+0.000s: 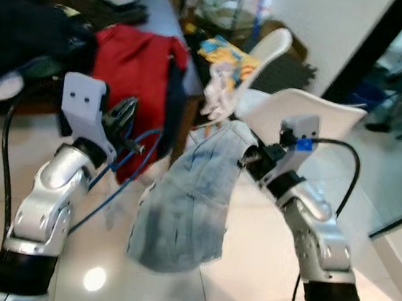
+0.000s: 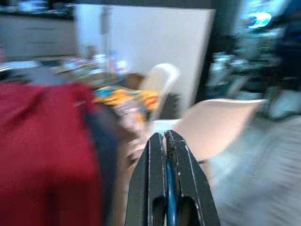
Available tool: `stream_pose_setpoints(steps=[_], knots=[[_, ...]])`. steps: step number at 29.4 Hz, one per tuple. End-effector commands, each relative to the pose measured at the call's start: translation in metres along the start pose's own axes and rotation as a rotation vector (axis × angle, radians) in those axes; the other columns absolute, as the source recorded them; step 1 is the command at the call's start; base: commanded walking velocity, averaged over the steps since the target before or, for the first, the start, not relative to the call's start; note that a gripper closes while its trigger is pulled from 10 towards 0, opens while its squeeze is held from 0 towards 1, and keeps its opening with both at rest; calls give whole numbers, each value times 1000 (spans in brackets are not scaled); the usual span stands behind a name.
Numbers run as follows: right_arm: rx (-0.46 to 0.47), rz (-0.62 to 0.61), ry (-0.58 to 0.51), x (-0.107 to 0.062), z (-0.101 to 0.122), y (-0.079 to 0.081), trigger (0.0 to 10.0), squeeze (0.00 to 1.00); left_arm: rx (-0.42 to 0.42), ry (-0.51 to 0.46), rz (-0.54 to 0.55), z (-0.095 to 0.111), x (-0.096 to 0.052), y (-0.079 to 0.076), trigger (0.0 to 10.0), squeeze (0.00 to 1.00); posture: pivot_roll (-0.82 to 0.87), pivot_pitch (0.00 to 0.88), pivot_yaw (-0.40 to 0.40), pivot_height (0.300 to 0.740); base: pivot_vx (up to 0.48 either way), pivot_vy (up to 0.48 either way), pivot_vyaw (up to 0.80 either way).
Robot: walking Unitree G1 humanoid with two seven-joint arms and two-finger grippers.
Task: Hang hanger
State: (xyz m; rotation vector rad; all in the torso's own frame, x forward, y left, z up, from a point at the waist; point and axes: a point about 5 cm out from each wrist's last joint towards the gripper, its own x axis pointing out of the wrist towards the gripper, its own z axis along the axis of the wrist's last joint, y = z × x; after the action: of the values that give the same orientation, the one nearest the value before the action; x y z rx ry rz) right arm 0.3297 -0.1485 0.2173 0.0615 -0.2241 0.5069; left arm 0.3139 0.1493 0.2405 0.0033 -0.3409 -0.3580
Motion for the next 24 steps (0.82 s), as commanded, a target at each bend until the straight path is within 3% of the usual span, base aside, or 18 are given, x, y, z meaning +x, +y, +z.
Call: stream_pose_setpoints(steps=[1,3,6,7,10,17,20,24], knots=[[-3,27,-46,3,11,7,10000,0,5,3,11,1,-3,4,10000,0,174,124,-76,740,360,0,0],[-3,30,-49,3,11,8,10000,0,6,6,12,2,-4,3,10000,0,173,125,-74,740,360,0,0],[0,61,-74,5,17,13,10000,0,38,-22,23,13,0,6,10000,0,175,128,-76,740,361,0,0],[-1,116,-116,9,27,21,10000,0,77,-64,41,30,5,10,10000,0,177,128,-76,740,360,0,0],[-8,137,-130,11,30,24,10000,0,90,-78,47,35,6,12,10000,0,177,128,-76,740,360,0,0],[-40,195,-157,20,41,33,10000,0,181,-151,77,65,12,21,10000,0,188,124,-83,740,359,0,800],[-29,201,-191,26,49,37,10000,0,254,-229,82,96,16,27,10000,0,191,126,-83,740,360,0,796],[-27,197,-203,28,53,38,10000,0,286,-255,84,107,17,30,10000,0,191,126,-83,740,364,0,0]])
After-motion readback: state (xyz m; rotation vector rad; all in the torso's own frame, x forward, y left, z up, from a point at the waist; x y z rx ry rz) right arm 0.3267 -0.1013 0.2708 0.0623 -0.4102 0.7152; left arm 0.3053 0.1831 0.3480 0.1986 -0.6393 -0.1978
